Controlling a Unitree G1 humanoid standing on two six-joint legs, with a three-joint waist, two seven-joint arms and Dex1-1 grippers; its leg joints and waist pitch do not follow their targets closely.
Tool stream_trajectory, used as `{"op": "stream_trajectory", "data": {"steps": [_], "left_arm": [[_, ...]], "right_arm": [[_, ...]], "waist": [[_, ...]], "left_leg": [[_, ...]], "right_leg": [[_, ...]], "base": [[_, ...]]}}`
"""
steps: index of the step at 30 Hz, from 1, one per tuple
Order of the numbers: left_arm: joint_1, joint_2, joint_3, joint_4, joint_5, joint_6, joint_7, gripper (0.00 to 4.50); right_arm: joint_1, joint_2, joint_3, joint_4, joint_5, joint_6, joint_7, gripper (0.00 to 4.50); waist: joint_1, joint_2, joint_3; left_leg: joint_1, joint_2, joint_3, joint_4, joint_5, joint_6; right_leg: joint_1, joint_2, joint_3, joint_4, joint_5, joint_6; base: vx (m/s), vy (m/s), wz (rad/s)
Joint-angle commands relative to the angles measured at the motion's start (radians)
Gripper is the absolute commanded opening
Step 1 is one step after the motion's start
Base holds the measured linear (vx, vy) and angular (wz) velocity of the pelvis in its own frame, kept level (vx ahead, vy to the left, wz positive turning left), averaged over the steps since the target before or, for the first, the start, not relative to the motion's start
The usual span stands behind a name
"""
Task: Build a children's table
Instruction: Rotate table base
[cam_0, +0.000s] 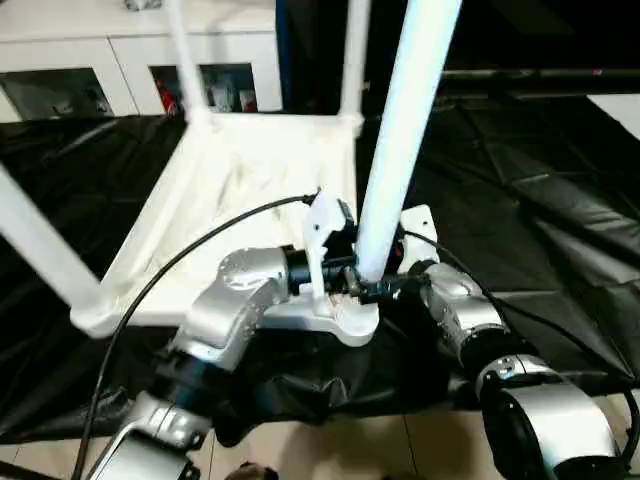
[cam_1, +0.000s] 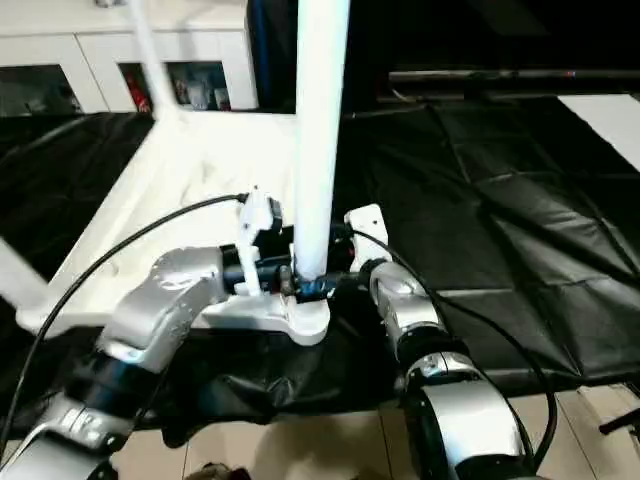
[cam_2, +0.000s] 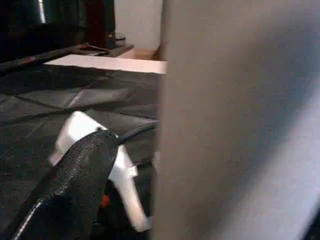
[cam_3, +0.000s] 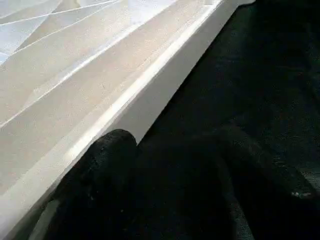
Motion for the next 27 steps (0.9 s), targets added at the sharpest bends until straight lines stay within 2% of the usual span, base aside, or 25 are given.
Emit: {"op": "stream_trajectory", "data": {"steps": [1,8,11,15,20,22,24,27], "left_arm": [[-0.022,-0.028,-0.019,0.01,0.014,-0.017,0.013,4.41],[-0.041,-0.05,-0.002,0.073,0.041,-0.074,0.044,4.41],[-0.065,-0.04,0.021,0.125,0.072,-0.104,0.088,4.41],[-0.086,0.019,0.042,0.194,0.13,-0.141,0.135,4.41],[-0.063,0.091,0.064,0.217,0.145,-0.146,0.119,4.41],[-0.057,0.113,0.067,0.226,0.154,-0.145,0.119,4.41],[-0.043,0.152,0.067,0.24,0.17,-0.149,0.11,4.41],[-0.012,0.181,0.059,0.204,0.161,-0.118,0.069,4.41]], "right_arm": [[-0.004,0.07,0.043,-0.012,-0.001,-0.001,0.108,3.23],[-0.004,0.073,0.043,-0.005,-0.009,-0.011,0.11,3.23],[-0.012,0.052,0.037,-0.003,-0.022,-0.04,0.06,3.23],[-0.025,-0.011,-0.009,-0.014,-0.005,-0.063,0.005,3.23],[-0.003,-0.104,-0.042,-0.054,0.011,-0.061,0.026,3.23],[0.01,-0.134,-0.043,-0.068,0.008,-0.057,0.042,3.23],[0.045,-0.183,-0.027,-0.102,-0.001,-0.051,0.094,3.23],[0.085,-0.223,-0.004,-0.156,-0.005,-0.032,0.177,3.23]], "waist": [[0.013,0.011,-0.082],[0.014,0.01,-0.081],[0.015,0.01,-0.08],[0.017,0.009,-0.081],[0.018,0.007,-0.079],[0.017,0.008,-0.08],[0.018,-0.002,-0.081],[0.022,-0.001,-0.081]], "left_leg": [[0.028,0.042,-0.033,-0.072,-0.328,-0.002],[0.028,0.043,-0.034,-0.074,-0.341,-0.005],[0.031,0.043,-0.034,-0.075,-0.356,-0.01],[0.031,0.043,-0.035,-0.075,-0.341,-0.008],[0.029,0.039,-0.033,-0.072,-0.328,0.001],[0.028,0.038,-0.033,-0.072,-0.327,0.001],[0.026,0.037,-0.032,-0.069,-0.31,0.01],[0.025,0.04,-0.032,-0.068,-0.296,0.024]], "right_leg": [[0.044,-0.048,0.024,-0.065,-0.139,-0.28],[0.042,-0.05,0.024,-0.067,-0.155,-0.282],[0.039,-0.051,0.025,-0.069,-0.176,-0.274],[0.04,-0.053,0.026,-0.071,-0.179,-0.264],[0.042,-0.051,0.026,-0.071,-0.202,-0.252],[0.042,-0.051,0.025,-0.073,-0.22,-0.248],[0.042,-0.052,0.025,-0.075,-0.237,-0.235],[0.04,-0.051,0.025,-0.074,-0.222,-0.241]], "base": [[0.0,0.0,0.0],[0.0,0.0,0.0],[0.0,0.0,0.0],[0.0,0.0,0.0],[0.0,0.0,0.0],[0.0,0.0,0.0],[0.0,0.0,0.0],[0.0,0.0,0.0]]}}
